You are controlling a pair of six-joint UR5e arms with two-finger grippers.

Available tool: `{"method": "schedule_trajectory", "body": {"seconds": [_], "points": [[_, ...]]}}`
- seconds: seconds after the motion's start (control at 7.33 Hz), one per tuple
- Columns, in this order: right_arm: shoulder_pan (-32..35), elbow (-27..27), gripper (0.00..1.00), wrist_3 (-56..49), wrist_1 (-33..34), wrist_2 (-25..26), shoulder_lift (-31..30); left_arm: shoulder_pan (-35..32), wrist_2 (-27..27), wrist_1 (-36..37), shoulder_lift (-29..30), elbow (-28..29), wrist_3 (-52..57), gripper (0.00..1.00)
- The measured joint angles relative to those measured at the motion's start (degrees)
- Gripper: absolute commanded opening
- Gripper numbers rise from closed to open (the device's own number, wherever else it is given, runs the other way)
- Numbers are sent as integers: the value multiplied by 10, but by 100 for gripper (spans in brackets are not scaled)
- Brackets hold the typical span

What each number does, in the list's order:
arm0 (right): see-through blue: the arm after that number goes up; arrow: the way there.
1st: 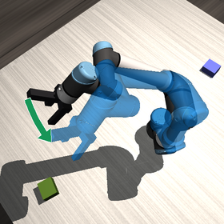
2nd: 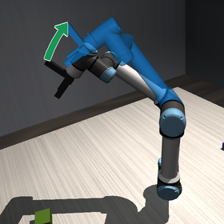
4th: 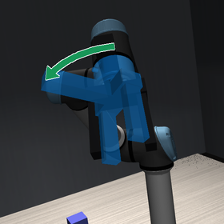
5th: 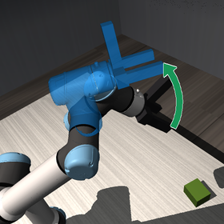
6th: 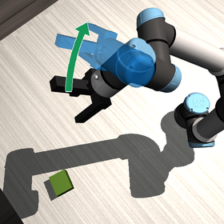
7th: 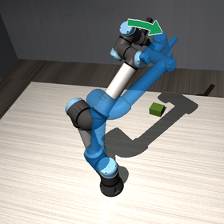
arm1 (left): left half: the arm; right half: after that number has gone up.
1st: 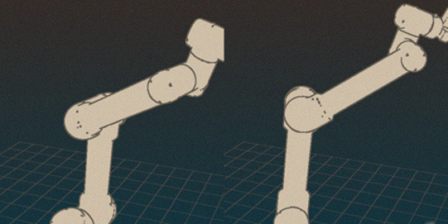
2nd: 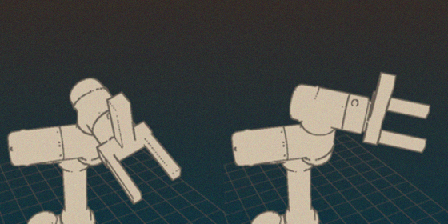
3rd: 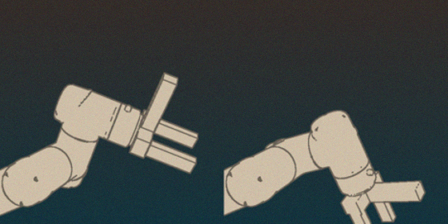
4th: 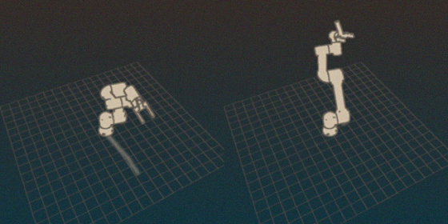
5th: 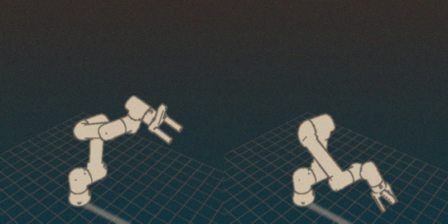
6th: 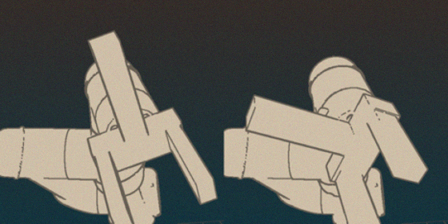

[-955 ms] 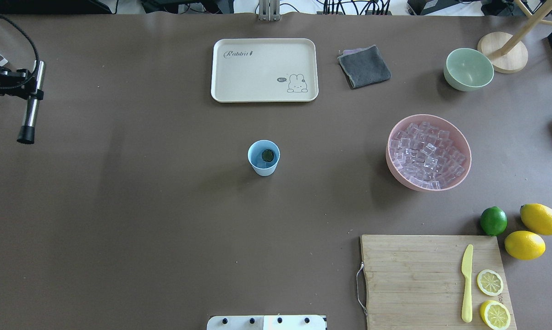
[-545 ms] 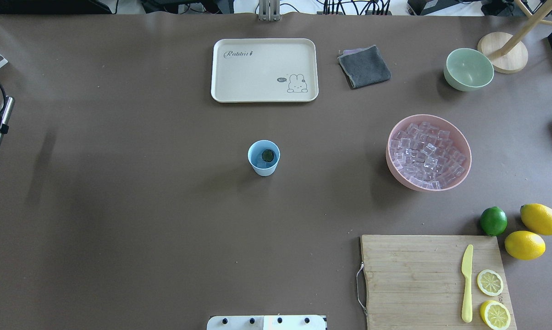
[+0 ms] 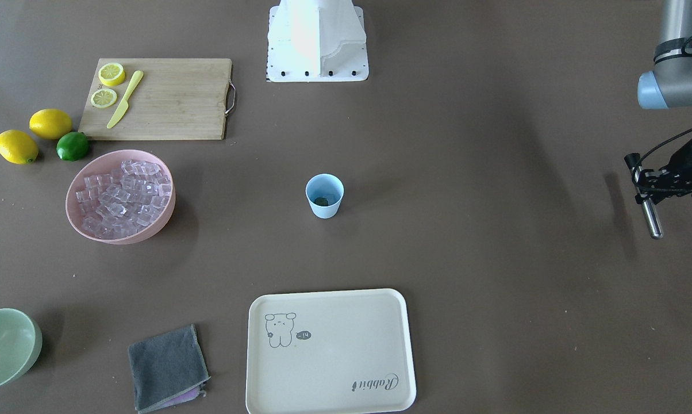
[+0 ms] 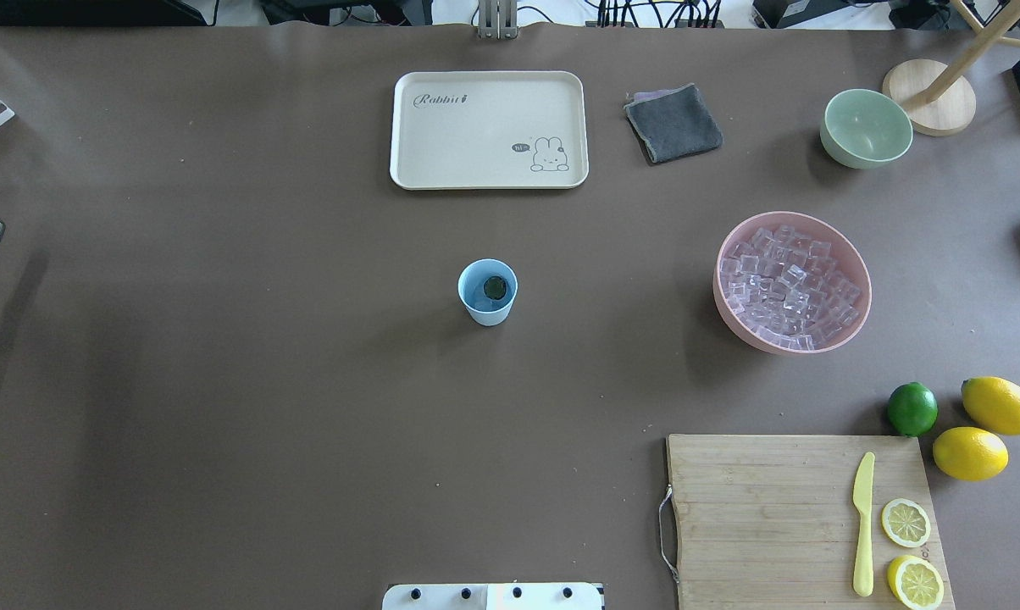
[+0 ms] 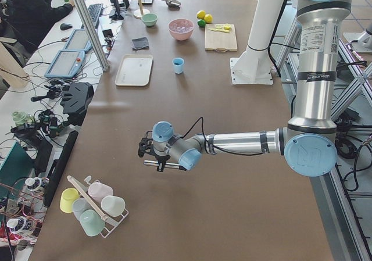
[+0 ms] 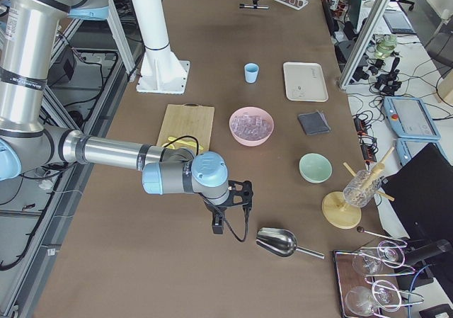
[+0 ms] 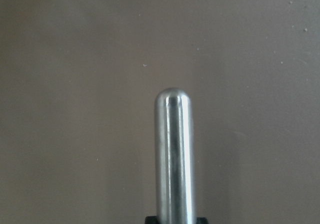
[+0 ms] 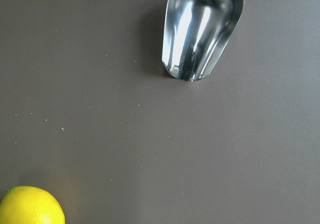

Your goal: Mash ice and strawberries in cup

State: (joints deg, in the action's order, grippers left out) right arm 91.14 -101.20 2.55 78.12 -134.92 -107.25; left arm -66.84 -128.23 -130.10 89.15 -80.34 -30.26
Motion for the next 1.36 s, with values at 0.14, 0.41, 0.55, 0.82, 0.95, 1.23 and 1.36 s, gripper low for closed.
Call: {"method": "schedule_trajectory", "body": {"seconds": [0.14, 0.41, 0.55, 0.82, 0.95, 1.23, 1.36], "points": [[0, 0, 100, 0, 1, -1, 1, 0, -1, 1, 0, -2, 1, 98], [0, 0, 100, 0, 0, -1, 3, -30, -18, 16, 6, -14, 3, 98], [0, -1, 100, 0, 0, -1, 3, -68, -50, 43, 15, -17, 20, 98], [0, -1, 100, 1, 0, -1, 4, -175, -106, 166, 30, -44, 148, 98], [0, -2, 100, 1, 0, -2, 5, -221, -111, 267, 29, -98, 212, 98], [0, -5, 100, 1, 0, -14, 5, -263, -77, 372, -21, -209, 253, 98], [0, -6, 100, 1, 0, -19, 5, -269, -65, 377, -32, -225, 251, 98]]}}
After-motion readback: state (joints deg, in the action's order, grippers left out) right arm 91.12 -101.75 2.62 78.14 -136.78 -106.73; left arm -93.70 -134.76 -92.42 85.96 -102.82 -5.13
